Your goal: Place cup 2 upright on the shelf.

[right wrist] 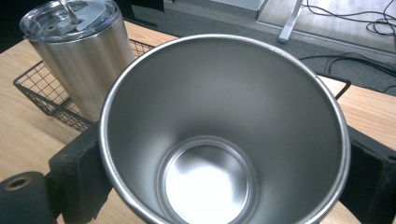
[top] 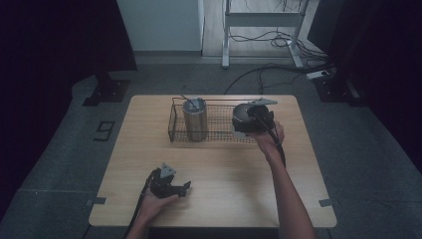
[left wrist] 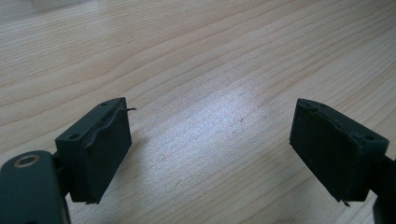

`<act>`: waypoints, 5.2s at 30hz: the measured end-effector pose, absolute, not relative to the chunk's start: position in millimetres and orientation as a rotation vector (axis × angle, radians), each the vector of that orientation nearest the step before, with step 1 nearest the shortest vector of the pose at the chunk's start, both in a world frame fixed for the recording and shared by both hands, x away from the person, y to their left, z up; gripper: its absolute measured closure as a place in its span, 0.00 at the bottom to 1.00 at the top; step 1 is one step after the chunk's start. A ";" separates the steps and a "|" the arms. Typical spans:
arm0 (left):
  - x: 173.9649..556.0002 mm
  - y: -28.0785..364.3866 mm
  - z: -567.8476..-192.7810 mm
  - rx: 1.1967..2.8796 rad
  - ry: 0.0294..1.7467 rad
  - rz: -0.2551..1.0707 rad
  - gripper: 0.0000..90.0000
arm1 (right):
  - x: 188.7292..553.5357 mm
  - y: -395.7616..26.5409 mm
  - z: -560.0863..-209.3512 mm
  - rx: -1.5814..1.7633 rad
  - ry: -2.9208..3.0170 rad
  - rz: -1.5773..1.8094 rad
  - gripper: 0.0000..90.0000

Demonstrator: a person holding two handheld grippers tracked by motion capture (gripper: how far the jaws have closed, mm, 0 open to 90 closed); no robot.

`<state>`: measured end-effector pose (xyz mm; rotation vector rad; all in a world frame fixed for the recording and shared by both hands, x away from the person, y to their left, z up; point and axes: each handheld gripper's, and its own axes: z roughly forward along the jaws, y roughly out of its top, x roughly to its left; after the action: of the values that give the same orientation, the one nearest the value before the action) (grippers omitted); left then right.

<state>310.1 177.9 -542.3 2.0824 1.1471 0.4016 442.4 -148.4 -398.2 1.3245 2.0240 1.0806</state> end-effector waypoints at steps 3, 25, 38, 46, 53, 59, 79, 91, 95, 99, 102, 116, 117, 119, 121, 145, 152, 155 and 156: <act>310.2 177.8 -542.7 2.084 1.148 0.402 0.14 | 445.6 -147.6 -398.2 1.326 2.026 1.087 0.08; 310.2 176.6 -544.3 2.089 1.147 0.393 0.14 | 470.5 -143.5 -398.1 1.340 2.037 1.060 0.08; 311.2 179.1 -544.4 2.084 1.156 0.392 0.15 | 486.5 -140.6 -395.9 1.344 2.039 1.054 0.08; 311.7 180.7 -544.5 2.080 1.162 0.391 0.15 | 497.2 -135.6 -398.3 1.342 2.044 1.051 0.08; 311.9 180.2 -545.5 2.086 1.163 0.389 0.15 | 505.8 -133.5 -402.0 1.348 2.054 1.046 0.08; 312.3 179.0 -546.4 2.093 1.161 0.386 0.15 | 513.1 -131.4 -404.4 1.353 2.061 1.029 0.08; 312.2 177.7 -546.5 2.100 1.156 0.388 0.15 | 532.4 -125.2 -424.0 1.357 2.102 0.993 0.08; 312.3 178.3 -546.6 2.099 1.158 0.388 0.16 | 539.9 -119.7 -437.4 1.358 2.139 0.983 0.08; 312.3 178.3 -546.7 2.100 1.158 0.389 0.16 | 541.8 -118.3 -442.6 1.355 2.160 0.971 0.08; 312.1 178.1 -546.7 2.102 1.157 0.391 0.16 | 543.5 -117.5 -445.5 1.355 2.165 0.965 0.08; 312.0 178.0 -546.7 2.102 1.157 0.392 0.16 | 544.9 -117.4 -447.5 1.356 2.169 0.955 0.08; 311.8 177.6 -546.8 2.105 1.156 0.394 0.16 | 550.8 -117.2 -460.0 1.387 2.193 0.928 0.08; 311.8 177.6 -546.7 2.105 1.156 0.394 0.16 | 551.1 -117.1 -460.9 1.389 2.198 0.925 0.08; 311.8 177.6 -546.7 2.105 1.156 0.395 0.16 | 551.2 -116.7 -463.1 1.390 2.198 0.921 0.08; 311.7 177.6 -546.7 2.106 1.156 0.395 0.16 | 552.1 -116.7 -465.6 1.388 2.211 0.906 0.08; 311.0 175.7 -546.5 2.118 1.146 0.394 0.16 | 549.8 -117.2 -473.9 1.421 2.222 0.830 0.06; 311.2 175.7 -546.3 2.118 1.146 0.390 0.16 | 548.6 -120.4 -467.8 1.437 2.180 0.900 0.03; 311.1 175.3 -546.4 2.119 1.146 0.392 0.16 | 546.1 -121.9 -463.6 1.446 2.150 0.948 0.02; 311.2 175.2 -546.4 2.121 1.145 0.394 0.15 | 545.3 -122.4 -462.4 1.450 2.139 0.961 0.02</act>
<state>311.2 175.2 -546.4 2.1206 1.1453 0.3941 545.3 -122.4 -462.4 1.4504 2.1394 0.9613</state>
